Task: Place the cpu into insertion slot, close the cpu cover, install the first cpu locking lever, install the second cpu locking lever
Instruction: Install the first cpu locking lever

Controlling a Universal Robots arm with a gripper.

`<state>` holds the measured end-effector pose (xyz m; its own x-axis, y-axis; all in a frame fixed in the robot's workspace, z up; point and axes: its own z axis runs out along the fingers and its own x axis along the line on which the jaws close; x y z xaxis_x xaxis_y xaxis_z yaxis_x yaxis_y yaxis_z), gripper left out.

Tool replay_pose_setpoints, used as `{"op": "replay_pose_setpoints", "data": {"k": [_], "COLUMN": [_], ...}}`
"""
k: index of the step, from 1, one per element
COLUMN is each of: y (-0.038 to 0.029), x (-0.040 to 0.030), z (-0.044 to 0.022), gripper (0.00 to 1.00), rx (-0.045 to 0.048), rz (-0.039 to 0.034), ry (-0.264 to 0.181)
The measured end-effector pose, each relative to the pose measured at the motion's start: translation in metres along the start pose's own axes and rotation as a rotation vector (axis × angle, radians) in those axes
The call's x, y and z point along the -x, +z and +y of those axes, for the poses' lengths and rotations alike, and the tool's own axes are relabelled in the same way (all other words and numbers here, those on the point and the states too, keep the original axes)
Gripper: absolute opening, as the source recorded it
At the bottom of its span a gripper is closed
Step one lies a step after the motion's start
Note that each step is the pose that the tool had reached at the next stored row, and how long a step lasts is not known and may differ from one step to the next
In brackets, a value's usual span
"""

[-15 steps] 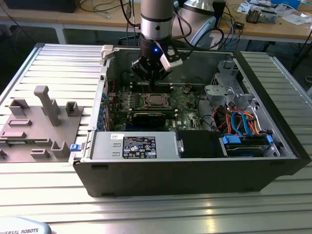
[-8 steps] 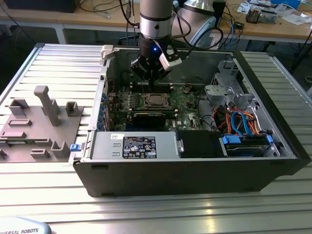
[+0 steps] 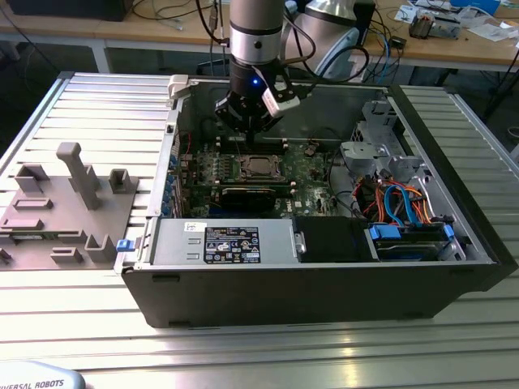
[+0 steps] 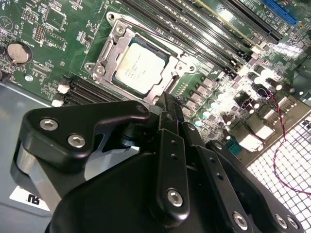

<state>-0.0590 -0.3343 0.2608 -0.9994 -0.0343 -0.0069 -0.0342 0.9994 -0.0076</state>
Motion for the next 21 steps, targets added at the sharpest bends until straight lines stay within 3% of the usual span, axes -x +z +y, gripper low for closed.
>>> {"op": "replay_pose_setpoints", "data": {"k": [21], "y": [0.0000], "x": [-0.0076], "z": [0.0003], "gripper": [0.11], "rx": [0.0000], "rz": [0.0000], "ry": [0.000]}}
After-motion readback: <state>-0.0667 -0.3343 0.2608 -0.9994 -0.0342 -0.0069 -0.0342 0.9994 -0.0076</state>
